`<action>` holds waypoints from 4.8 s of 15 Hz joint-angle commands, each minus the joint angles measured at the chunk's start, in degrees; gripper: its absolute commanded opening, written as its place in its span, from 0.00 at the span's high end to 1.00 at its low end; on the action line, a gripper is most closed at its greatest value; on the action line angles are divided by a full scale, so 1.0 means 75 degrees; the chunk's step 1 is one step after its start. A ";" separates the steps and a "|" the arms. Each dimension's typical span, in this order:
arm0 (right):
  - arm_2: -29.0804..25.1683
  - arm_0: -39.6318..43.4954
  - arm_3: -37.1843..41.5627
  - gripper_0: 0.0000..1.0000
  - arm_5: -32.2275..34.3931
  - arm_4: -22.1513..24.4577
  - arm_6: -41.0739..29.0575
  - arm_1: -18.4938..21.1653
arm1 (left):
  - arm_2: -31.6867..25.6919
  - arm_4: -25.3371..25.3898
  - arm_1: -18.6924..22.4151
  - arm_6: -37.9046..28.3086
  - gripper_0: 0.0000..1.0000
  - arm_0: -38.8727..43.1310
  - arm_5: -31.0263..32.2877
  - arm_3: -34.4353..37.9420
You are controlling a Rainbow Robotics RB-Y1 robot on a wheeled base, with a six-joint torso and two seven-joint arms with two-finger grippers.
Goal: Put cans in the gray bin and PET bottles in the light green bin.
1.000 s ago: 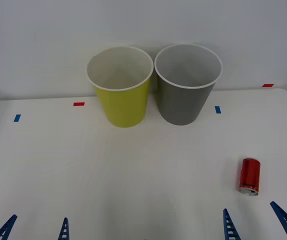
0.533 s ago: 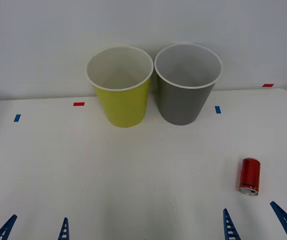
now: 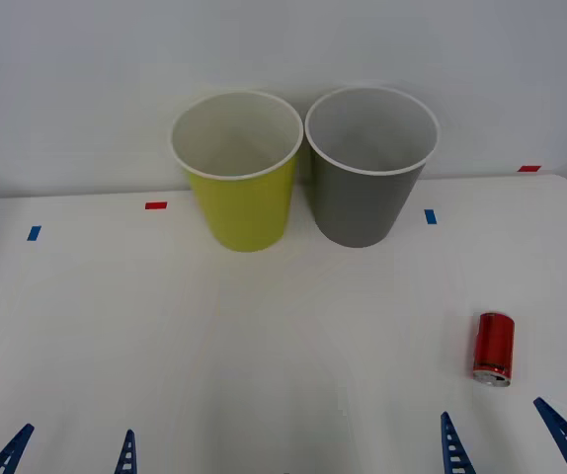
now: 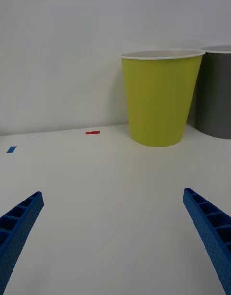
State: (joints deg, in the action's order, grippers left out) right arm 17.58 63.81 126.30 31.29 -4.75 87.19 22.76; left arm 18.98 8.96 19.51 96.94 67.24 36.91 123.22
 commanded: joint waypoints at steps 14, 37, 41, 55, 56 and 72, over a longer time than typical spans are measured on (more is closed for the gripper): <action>-0.0035 -0.0152 -0.0258 0.00 -0.0023 0.0281 0.0082 -0.0211 | 0.0000 0.0000 0.0000 0.0000 0.00 0.0000 0.0000 0.0000; -0.2250 -0.1230 0.1359 0.00 -0.5262 -0.2109 -0.0340 -0.0832 | 0.0000 0.0000 0.0000 0.0000 0.00 0.0000 0.0000 0.0000; -0.2578 -0.1922 0.2051 0.00 -0.7441 -0.2086 -0.1723 -0.1008 | 0.0000 0.0000 0.0000 0.0000 0.00 0.0000 0.0000 0.0000; -0.3785 -0.5133 0.2391 0.00 -1.3957 -0.1945 -0.4230 -0.0363 | 0.0000 0.0000 0.0000 0.0000 0.00 0.0000 0.0000 0.0000; -0.3797 -0.5461 0.2332 0.00 -1.4543 -0.1969 -0.4242 -0.0246 | 0.0000 0.0000 0.0000 0.0000 0.00 0.0000 0.0000 0.0000; -0.4266 -0.8121 -0.0656 0.00 -1.5844 -0.3973 -0.1945 0.0539 | 0.0000 0.0000 0.0000 0.0000 0.00 0.0000 0.0000 0.0000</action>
State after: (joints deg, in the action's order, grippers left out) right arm -14.50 3.91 122.73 -87.48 -33.18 72.42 26.60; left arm 18.98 8.96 19.51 96.94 67.24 36.91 123.22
